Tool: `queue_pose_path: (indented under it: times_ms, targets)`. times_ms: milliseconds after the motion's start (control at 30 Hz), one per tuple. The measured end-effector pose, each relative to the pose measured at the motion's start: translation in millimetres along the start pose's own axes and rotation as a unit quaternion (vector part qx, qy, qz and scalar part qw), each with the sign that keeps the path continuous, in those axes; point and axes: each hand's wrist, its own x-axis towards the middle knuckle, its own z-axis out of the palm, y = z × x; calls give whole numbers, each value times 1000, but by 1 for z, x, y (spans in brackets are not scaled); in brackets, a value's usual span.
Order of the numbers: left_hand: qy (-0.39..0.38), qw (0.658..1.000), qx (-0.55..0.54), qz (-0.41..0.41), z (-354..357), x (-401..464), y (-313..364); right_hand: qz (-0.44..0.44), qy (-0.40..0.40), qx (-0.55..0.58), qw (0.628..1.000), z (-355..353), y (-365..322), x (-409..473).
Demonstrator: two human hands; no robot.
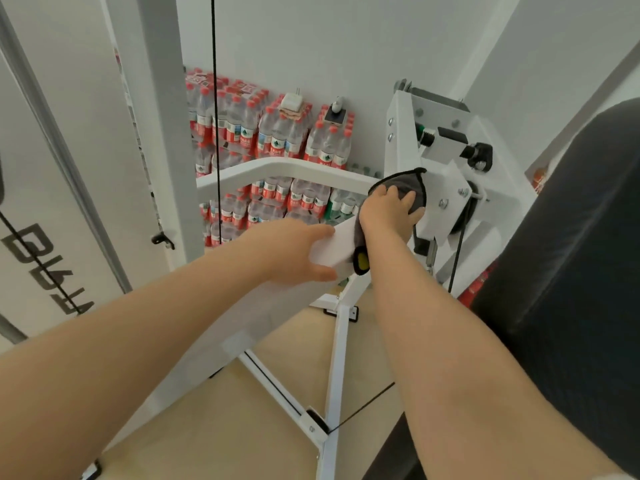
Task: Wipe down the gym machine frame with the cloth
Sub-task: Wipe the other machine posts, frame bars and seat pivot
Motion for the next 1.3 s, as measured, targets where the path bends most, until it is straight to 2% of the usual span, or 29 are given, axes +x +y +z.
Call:
queue_pose_path:
  times_ms: [167,333,467,633,767,867,967,1067,1300]
  targets:
    - [-30,999,21,19,-5,14,-4,37,-29,-64,997,-21,-10,41]
    - [-28,998,21,46,0,17,-11,-33,-35,-132,990,-28,-17,60]
    - [-18,998,14,55,2,17,-13,-65,-14,-176,982,-19,-15,38]
    - [-6,998,12,65,7,14,-13,-61,-19,-149,987,-11,-2,6]
    - [4,999,3,53,7,13,-13,-31,-28,-171,984,-18,-14,11]
    - [8,999,-6,45,8,11,-12,-30,-28,-136,990,-21,-14,8]
    - [12,999,-10,37,10,9,-13,-36,-2,-8,999,-14,1,-6]
    - [12,999,-22,31,11,8,-14,-4,25,122,992,-12,9,-16]
    - [4,1000,2,25,5,11,-7,41,-3,61,997,-17,-8,-4]
